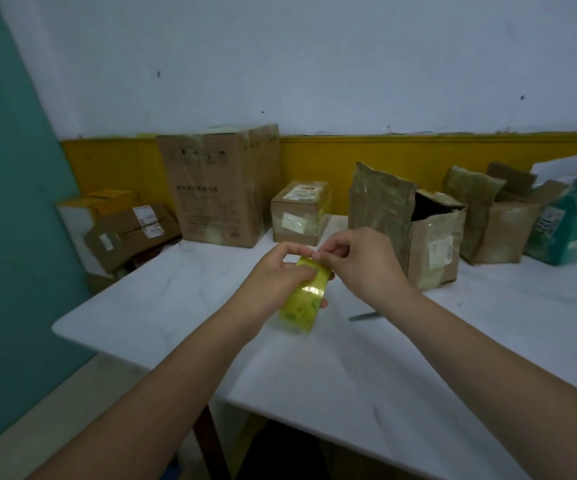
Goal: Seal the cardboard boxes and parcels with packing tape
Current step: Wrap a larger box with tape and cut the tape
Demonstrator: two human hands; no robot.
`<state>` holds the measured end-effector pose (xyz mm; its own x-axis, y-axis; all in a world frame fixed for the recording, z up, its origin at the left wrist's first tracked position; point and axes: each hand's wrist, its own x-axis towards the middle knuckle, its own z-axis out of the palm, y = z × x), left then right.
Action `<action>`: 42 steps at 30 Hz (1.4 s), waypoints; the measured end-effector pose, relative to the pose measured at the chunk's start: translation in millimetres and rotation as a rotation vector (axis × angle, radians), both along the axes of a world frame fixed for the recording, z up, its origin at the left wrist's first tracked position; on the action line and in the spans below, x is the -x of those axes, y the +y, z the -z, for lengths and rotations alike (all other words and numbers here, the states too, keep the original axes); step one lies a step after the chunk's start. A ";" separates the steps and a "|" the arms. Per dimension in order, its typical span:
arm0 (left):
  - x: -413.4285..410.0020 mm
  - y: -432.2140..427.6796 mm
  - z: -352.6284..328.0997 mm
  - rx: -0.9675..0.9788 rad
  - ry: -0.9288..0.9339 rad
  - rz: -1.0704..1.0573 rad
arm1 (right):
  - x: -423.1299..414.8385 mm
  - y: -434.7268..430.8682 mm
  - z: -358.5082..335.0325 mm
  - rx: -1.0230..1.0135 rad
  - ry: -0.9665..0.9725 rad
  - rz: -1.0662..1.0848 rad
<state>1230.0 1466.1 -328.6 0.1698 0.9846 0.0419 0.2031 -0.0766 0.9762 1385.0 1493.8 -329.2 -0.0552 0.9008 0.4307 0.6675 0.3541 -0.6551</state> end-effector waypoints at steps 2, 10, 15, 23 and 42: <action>6.4 -12.2 -0.1 0.014 0.002 -0.008 | 11.5 -9.4 -0.1 -0.052 -0.125 0.003; 44.0 -82.9 21.8 0.187 0.024 -0.087 | 41.6 -58.6 -10.2 -0.028 -0.070 -0.082; 59.8 -106.7 40.9 0.139 0.061 -0.191 | 54.1 -65.5 14.5 0.176 -0.083 -0.197; 59.6 -120.0 78.8 0.225 -0.010 -0.221 | 64.8 -69.0 56.2 0.200 -0.202 -0.255; 50.8 -35.1 97.8 -0.202 1.254 -0.223 | 47.1 -50.0 99.5 0.038 -0.547 -0.004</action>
